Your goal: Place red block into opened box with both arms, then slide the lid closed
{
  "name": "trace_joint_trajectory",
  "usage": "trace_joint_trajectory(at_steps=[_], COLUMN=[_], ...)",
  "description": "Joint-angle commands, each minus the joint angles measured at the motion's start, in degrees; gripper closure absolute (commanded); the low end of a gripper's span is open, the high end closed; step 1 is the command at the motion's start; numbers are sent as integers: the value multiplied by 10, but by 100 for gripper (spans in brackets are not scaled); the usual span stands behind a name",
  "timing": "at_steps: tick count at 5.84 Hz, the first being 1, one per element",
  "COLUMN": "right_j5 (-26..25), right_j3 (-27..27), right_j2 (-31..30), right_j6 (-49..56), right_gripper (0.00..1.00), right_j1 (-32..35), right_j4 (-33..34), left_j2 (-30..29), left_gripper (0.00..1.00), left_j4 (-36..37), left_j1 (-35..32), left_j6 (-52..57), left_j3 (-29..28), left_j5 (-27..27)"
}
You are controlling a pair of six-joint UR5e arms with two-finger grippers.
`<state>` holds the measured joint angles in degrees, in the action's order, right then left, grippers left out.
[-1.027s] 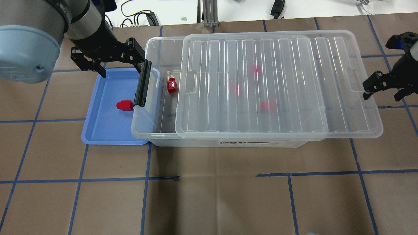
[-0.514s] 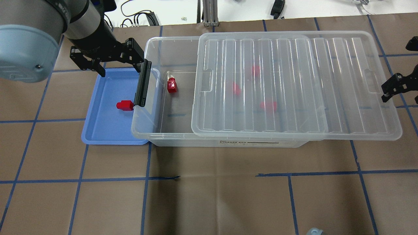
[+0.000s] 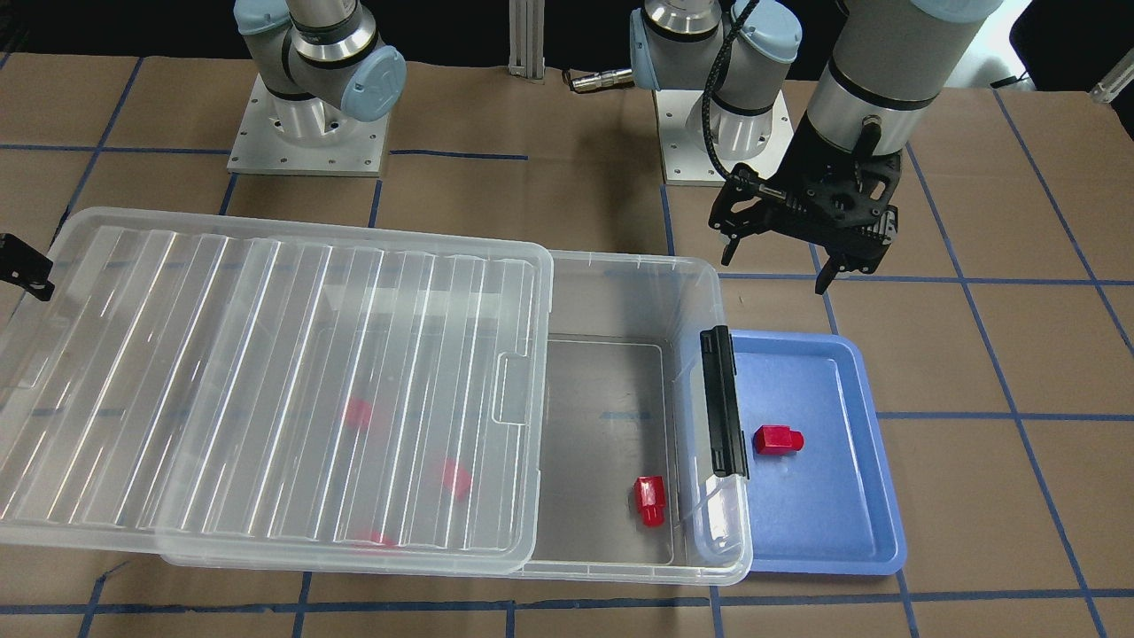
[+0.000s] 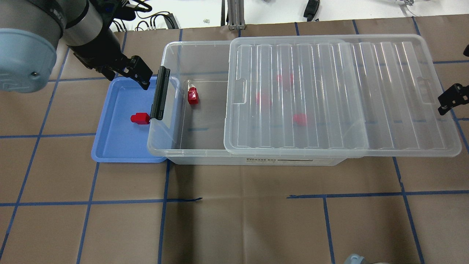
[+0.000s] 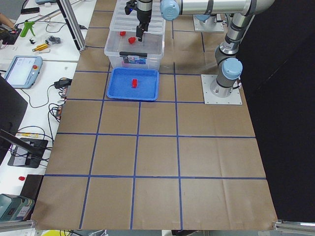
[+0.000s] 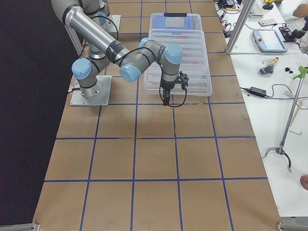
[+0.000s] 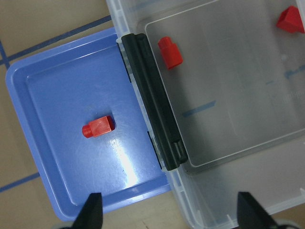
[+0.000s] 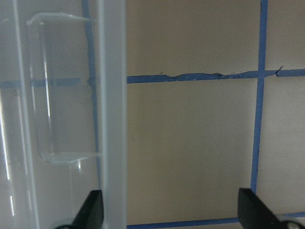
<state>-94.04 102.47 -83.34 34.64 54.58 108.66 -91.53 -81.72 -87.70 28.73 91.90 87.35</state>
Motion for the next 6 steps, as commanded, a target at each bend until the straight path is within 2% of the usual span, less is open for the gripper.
trace_joint_trajectory(at_steps=[1,2,3,5,6], right_j5=[-3,0,10,11,50], right_j3=[-16,-20,-44,-136,-178], right_j2=[1,-15,-50,-73,-72], right_j6=[18,-11,-72,-216,-287], right_gripper=[0,0,0,0,0], right_j1=[-9,-4,9,120,184], right_j4=[-3,-16,-76,-207,-256], left_j2=[-6,-12,-14,-15,-15], left_gripper=[2,2,2,2,2], left_j4=[0,0,-2,-23,-27], left_j1=[12,13,21,36,58], left_j6=[188,253,327,442,487], left_j3=[2,2,2,4,4], left_j5=[-9,-9,-12,-12,-11])
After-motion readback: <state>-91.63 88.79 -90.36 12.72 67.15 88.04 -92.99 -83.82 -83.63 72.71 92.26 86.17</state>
